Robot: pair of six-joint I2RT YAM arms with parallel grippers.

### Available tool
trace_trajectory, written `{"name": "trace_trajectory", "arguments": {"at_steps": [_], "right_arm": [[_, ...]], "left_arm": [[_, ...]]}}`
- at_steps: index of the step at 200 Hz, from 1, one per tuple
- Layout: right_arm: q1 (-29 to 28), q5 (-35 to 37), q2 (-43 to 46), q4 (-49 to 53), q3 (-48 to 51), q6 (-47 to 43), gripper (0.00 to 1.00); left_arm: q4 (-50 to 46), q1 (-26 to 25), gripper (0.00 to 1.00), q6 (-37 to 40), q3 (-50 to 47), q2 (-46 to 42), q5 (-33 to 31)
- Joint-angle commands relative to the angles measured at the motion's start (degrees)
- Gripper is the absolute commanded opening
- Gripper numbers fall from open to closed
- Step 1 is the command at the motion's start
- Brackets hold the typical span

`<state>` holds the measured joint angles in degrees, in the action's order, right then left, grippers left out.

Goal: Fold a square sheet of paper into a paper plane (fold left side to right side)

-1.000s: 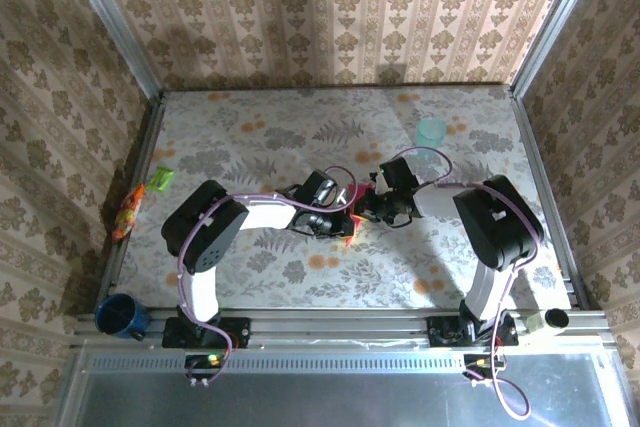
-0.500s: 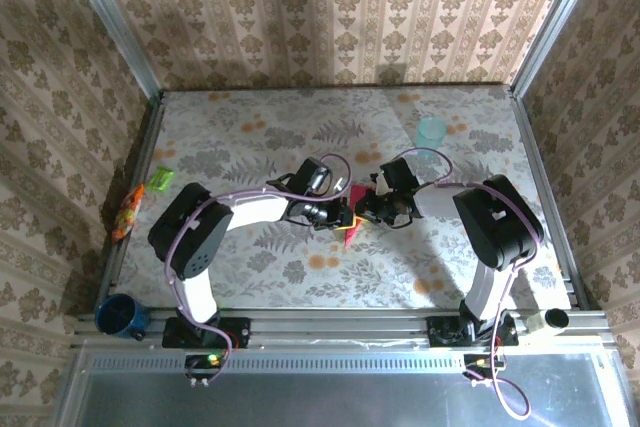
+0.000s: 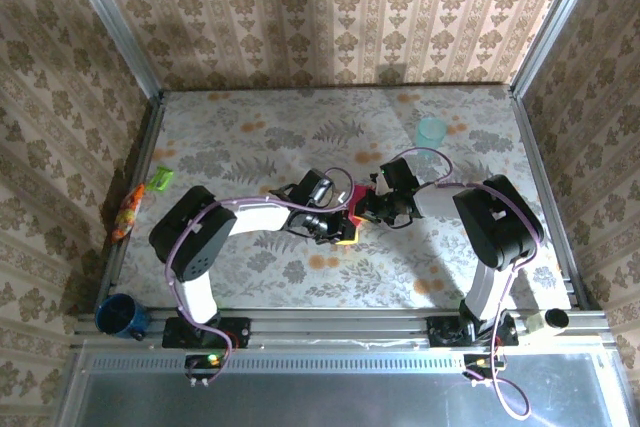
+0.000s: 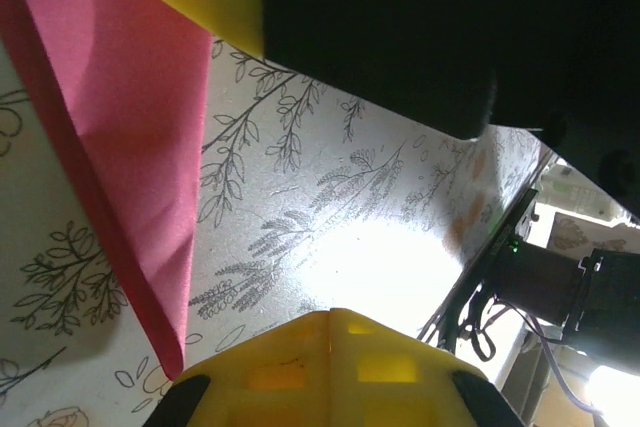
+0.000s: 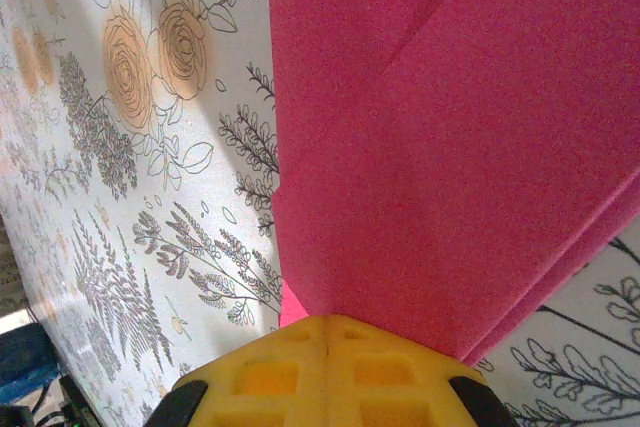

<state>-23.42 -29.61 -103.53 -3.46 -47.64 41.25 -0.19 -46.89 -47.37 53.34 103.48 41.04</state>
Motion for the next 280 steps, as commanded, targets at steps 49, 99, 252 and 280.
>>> {"name": "trace_trajectory", "arguments": {"at_steps": [49,99,252,280], "right_arm": [[0.2,4.0,-3.8,8.3,1.1,-2.1,0.00],[0.2,4.5,-3.8,9.2,0.8,-2.6,0.00],[0.0,5.6,-4.0,11.0,0.4,-3.3,0.00],[-0.1,5.5,-4.0,11.2,0.1,-3.4,0.00]], "left_arm": [[0.9,-0.2,0.00,-0.7,-0.2,2.7,0.5],[1.1,-0.2,0.00,-0.7,-1.0,3.7,0.2],[1.2,-1.1,0.00,-0.4,-4.7,5.2,-2.0],[0.8,-1.1,0.00,-0.1,-5.1,3.3,-2.3]]}}
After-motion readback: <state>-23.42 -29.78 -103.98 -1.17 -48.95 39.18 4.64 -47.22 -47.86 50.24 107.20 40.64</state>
